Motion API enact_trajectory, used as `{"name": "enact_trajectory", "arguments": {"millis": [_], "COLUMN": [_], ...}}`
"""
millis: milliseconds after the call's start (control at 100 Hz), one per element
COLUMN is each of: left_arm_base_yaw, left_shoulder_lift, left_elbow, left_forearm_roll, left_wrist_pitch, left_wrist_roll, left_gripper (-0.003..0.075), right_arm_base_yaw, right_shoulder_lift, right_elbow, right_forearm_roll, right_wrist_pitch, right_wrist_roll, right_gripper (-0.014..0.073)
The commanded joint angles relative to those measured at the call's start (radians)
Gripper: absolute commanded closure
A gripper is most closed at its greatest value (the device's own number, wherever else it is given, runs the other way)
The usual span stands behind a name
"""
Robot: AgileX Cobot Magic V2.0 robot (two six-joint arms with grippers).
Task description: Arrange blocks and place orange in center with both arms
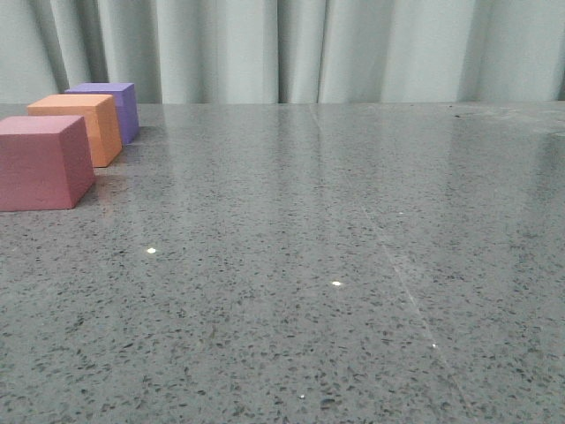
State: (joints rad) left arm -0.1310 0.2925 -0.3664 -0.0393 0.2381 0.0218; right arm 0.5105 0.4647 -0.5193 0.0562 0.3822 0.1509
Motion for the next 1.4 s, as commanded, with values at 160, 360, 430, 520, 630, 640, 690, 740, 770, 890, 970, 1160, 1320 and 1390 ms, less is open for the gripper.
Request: {"name": "enact_trajectory", "arguments": {"millis": [160,360,430,520,630,640,690,740,770,890,970,1160,1320,1390], "left_arm_base_yaw": [0.134,0.236,0.247,0.251,0.251,0.251,0.251,0.251,0.251,0.251,0.251,0.251,0.251,0.251], "left_shoulder_lift": [-0.14,-0.251,-0.28,-0.324,-0.331,-0.331,-0.331,-0.331,-0.331,-0.331,-0.331,-0.331,-0.331,-0.331], "left_elbow": [0.156,0.293,0.328,0.369,0.387,0.387,0.387,0.387,0.387,0.387,0.387,0.387,0.387,0.387], "left_forearm_roll": [-0.073,-0.069,-0.069,-0.069,-0.073,-0.073,-0.073,-0.073,-0.073,-0.073,-0.073,-0.073,-0.073,-0.073], "left_wrist_pitch": [-0.207,-0.207,-0.213,-0.228,-0.212,-0.212,-0.207,-0.217,-0.219,-0.219,-0.219,-0.219,-0.219,-0.219], "left_wrist_roll": [0.033,0.031,0.031,0.029,0.029,0.029,0.029,0.029,0.029,0.029,0.029,0.029,0.029,0.029], "left_gripper": [0.0739,0.0739,0.0739,0.0739,0.0739,0.0739,0.0739,0.0739,0.0739,0.0739,0.0739,0.0739,0.0739,0.0739], "right_arm_base_yaw": [0.0,0.0,0.0,0.0,0.0,0.0,0.0,0.0,0.0,0.0,0.0,0.0,0.0,0.0], "right_shoulder_lift": [0.002,0.002,0.002,0.002,0.004,0.004,0.004,0.004,0.004,0.004,0.004,0.004,0.004,0.004], "right_elbow": [-0.024,-0.024,-0.024,-0.024,-0.024,-0.024,-0.024,-0.024,-0.024,-0.024,-0.024,-0.024,-0.024,-0.024], "right_forearm_roll": [-0.004,-0.004,-0.004,-0.004,-0.004,-0.004,-0.004,-0.004,-0.004,-0.004,-0.004,-0.004,-0.004,-0.004], "right_wrist_pitch": [-0.08,-0.08,-0.08,-0.08,-0.079,-0.079,-0.079,-0.08,-0.08,-0.08,-0.08,-0.08,-0.08,-0.08], "right_wrist_roll": [-0.012,-0.012,-0.012,-0.012,-0.012,-0.012,-0.012,-0.012,-0.012,-0.012,-0.012,-0.012,-0.012,-0.012], "right_gripper": [0.0715,0.0715,0.0715,0.0715,0.0715,0.0715,0.0715,0.0715,0.0715,0.0715,0.0715,0.0715,0.0715,0.0715]}}
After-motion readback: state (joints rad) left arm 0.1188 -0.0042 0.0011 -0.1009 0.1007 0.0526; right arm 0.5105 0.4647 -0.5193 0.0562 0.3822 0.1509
